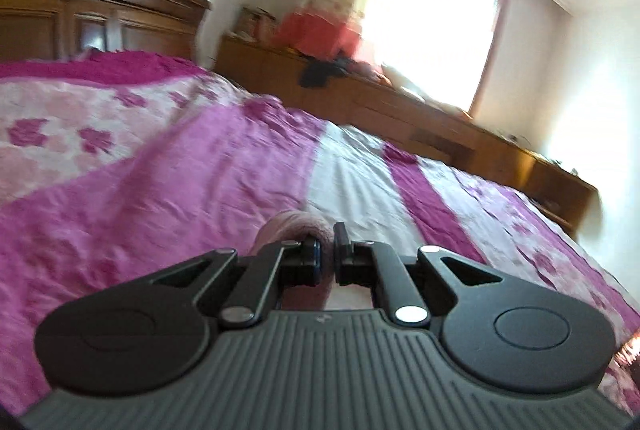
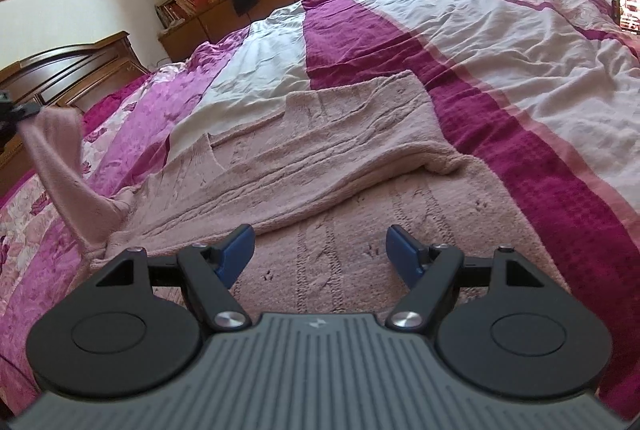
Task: Fold small clothes
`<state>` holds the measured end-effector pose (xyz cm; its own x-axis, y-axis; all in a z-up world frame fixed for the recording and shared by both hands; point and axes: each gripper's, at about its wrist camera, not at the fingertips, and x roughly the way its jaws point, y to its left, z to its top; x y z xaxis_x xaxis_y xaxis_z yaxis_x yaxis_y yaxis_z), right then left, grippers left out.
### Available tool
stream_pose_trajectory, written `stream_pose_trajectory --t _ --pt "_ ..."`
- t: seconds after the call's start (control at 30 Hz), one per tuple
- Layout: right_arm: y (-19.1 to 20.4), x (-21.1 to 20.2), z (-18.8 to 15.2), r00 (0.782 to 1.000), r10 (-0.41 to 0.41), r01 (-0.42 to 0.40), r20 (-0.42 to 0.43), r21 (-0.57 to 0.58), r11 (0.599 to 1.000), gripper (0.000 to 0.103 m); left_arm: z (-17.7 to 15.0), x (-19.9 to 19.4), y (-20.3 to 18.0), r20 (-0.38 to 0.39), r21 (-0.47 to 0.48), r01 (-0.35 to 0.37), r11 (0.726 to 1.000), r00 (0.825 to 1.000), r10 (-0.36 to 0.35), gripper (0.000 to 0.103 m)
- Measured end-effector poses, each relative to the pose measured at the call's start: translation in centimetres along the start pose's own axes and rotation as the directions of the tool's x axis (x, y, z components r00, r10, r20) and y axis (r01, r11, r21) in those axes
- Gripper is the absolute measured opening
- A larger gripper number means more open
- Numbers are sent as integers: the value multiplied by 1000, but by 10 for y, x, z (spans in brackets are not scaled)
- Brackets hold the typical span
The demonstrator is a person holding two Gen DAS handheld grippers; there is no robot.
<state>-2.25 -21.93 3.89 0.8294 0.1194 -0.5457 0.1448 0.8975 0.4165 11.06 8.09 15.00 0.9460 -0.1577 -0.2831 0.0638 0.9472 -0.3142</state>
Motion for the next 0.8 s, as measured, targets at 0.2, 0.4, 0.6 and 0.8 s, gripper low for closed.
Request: stream_pose_trajectory --t 0.2,0.4,0.6,0.8 --pt "-10 -4 2 1000 -9 9 12 22 1000 79 -54 25 -36 -126 64 75 995 990 -67 8" --pt "-20 -5 2 1000 -14 14 18 48 999 79 -113 45 -56 -290 116 122 986 953 -84 8" --pt "-26 -4 1 1000 -8 7 17 58 998 79 -150 48 -64 -409 151 162 975 908 -87 11" --pt "-27 -3 -1 1000 -6 5 17 60 998 79 -165 49 -65 -469 146 198 969 877 -109 38"
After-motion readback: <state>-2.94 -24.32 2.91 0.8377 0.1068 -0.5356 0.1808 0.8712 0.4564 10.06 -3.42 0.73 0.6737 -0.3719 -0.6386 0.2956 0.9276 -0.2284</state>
